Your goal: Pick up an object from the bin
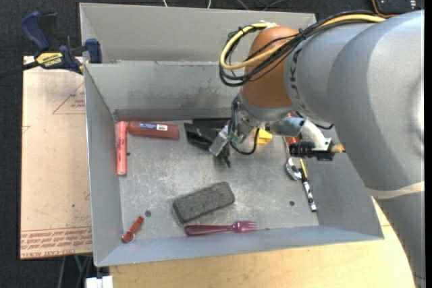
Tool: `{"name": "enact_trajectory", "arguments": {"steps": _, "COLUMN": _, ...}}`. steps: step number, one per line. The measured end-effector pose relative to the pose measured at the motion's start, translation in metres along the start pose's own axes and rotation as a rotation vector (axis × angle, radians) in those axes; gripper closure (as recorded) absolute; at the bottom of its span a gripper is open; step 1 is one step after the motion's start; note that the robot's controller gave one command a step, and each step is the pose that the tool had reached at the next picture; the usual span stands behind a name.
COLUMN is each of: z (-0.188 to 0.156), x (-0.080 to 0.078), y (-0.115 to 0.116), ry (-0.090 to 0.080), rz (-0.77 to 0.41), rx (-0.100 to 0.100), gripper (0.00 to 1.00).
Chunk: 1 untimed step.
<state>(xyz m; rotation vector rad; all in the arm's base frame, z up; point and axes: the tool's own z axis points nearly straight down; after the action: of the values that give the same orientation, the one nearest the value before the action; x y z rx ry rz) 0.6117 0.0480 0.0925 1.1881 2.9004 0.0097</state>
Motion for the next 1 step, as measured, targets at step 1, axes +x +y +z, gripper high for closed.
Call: {"name": "enact_trajectory", "arguments": {"steps": 1, "z": -0.0201, "x": -0.001, "y": 0.0013, "ry": -0.003, "rz": -0.002, "rx": -0.004, "gripper": 1.0}}
